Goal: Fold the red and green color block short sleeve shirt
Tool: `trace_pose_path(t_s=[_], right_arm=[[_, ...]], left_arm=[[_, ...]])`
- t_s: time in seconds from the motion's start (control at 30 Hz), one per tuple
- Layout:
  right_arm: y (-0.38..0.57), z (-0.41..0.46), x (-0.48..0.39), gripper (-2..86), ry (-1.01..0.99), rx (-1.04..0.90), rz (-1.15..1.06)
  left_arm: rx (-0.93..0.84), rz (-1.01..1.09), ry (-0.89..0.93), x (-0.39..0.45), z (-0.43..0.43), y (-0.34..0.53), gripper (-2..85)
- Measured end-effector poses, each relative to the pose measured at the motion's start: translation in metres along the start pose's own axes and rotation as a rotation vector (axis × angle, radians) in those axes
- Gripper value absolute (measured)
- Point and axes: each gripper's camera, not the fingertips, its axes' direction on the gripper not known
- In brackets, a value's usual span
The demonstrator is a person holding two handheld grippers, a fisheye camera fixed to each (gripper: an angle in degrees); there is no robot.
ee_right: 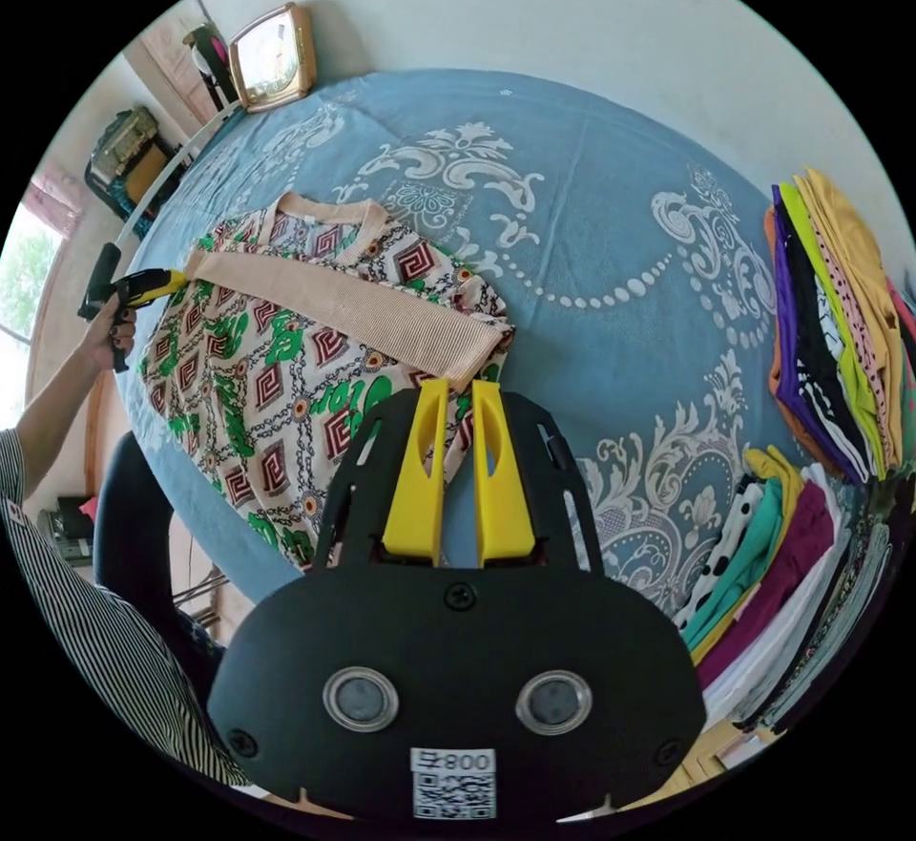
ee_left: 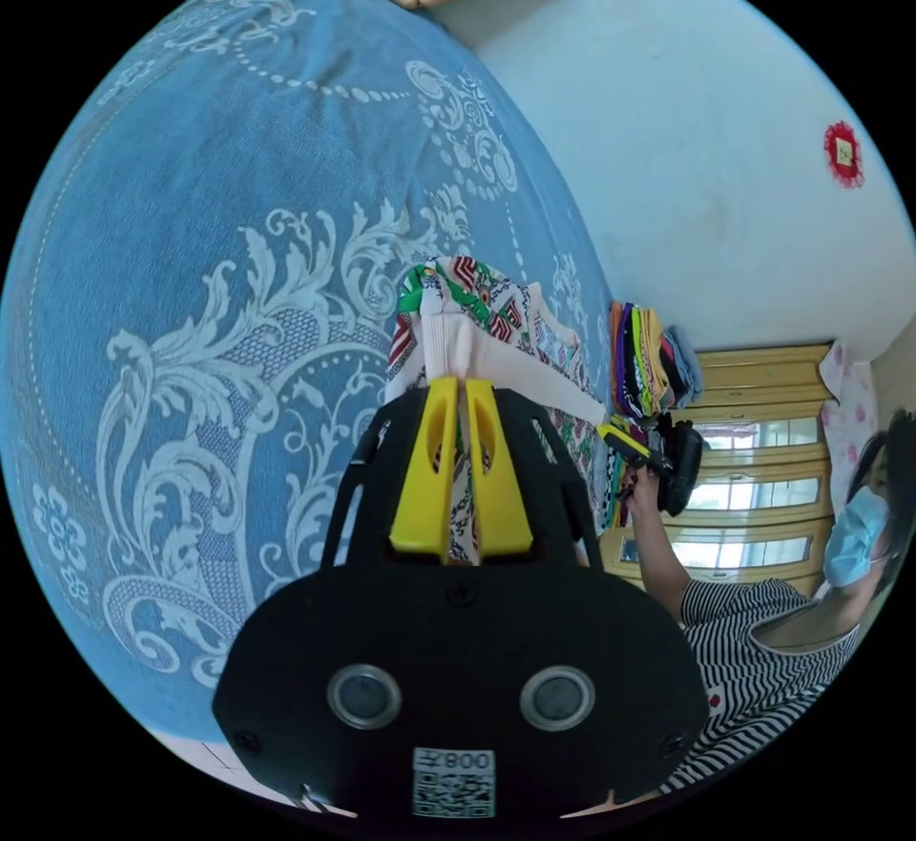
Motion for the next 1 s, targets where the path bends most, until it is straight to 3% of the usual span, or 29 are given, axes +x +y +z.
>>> trace_pose_path(t_s=[0.3,0.7,0.8,1.0], right_arm=[[-0.016,-0.062,0.025,0.5,-0.057,0.047,0.039],[-0.089,-0.116,0.118,0.5,-0.330,0.092,0.207],[-0.091,-0.119,0.132,0.4,-0.316,0.086,0.265],[-0.084,-0.134,0.132,0.3,-0.255,0.078,0.263]], left_arm=[[0.031,0.033,0.060,0.010,0.000,-0.014,1.2],[0.148,-0.040,0.192,0.009,0.012,-0.082,1.7],[0.187,-0.052,0.245,0.006,0.017,-0.080,2.3],[0.175,0.051,0.168,0.024,0.020,-0.052,3.7]])
